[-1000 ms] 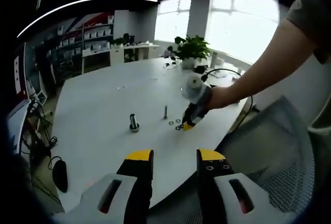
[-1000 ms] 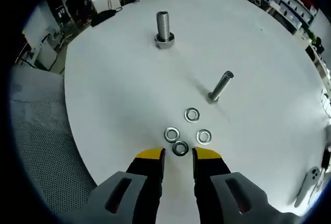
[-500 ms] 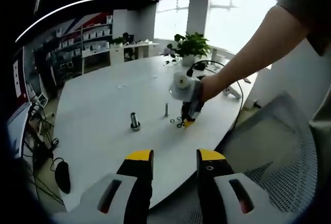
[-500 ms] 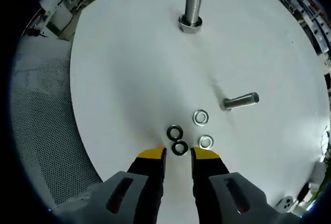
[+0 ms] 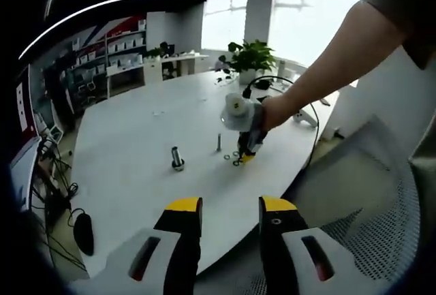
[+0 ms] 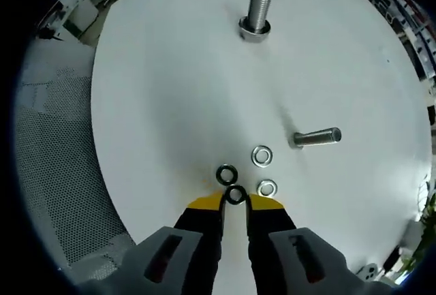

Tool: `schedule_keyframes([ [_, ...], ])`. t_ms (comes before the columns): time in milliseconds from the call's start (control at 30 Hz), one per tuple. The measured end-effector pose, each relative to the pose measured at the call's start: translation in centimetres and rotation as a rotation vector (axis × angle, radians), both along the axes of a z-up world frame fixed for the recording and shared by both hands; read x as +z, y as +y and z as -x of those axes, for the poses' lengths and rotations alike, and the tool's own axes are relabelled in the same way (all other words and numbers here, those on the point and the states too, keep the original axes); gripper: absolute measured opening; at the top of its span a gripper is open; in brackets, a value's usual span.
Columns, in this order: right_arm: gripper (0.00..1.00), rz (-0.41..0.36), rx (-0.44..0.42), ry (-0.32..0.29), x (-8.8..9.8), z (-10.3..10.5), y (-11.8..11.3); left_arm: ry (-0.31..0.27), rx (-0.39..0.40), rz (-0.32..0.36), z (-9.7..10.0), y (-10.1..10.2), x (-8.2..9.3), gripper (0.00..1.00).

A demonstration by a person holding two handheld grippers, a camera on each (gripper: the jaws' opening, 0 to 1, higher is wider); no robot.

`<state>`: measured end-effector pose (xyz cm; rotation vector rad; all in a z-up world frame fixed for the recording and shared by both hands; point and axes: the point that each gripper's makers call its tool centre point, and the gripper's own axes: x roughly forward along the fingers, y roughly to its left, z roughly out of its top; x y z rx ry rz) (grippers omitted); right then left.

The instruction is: Place the washer onto the threaded stud by aligning its center hole with the stud, sliding it down to the base, and recovering from edge contact or off-axis alignment until the washer reaches the visible bottom stop.

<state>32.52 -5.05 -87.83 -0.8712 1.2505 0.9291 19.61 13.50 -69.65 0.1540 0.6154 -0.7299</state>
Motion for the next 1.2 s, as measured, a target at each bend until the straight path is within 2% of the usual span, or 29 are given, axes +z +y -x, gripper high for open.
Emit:
schedule_keyframes([
  [100,0.15,0.025,0.060,-0.005,0.00,0.14,0.05,-0.005,0.003,0.004,-0.09,0.01,0.12,0.31],
  [200,0.15,0.046,0.078,-0.004,-0.12,0.07,0.12,-0.001,0.000,0.001,-0.03,-0.03,0.02,0.31],
  [333,0.15,0.050,0.038,-0.005,-0.09,-0.05,-0.02,0.000,0.002,-0.001,-0.03,0.01,-0.05,0.31],
  [533,0.15,-0.026,-0.027,-0.012,0.01,-0.14,-0.08,0.003,0.000,-0.001,0.02,-0.01,-0.07,0.31],
  [667,0.17,-0.050,-0.067,0.002,0.12,-0.08,0.09,-0.004,0.000,-0.010,-0.06,0.04,-0.04,0.31],
  [733,0.18,-0.046,-0.064,0.009,0.10,0.03,0.22,-0.019,0.006,-0.011,-0.17,0.18,0.19,0.30],
  [900,0.20,-0.015,-0.032,0.017,0.00,0.20,0.39,0.000,-0.002,-0.016,-0.03,0.02,-0.18,0.30],
  [1200,0.19,0.013,-0.074,0.011,0.03,0.09,0.43,0.000,0.004,-0.013,-0.06,0.08,-0.14,0.30],
])
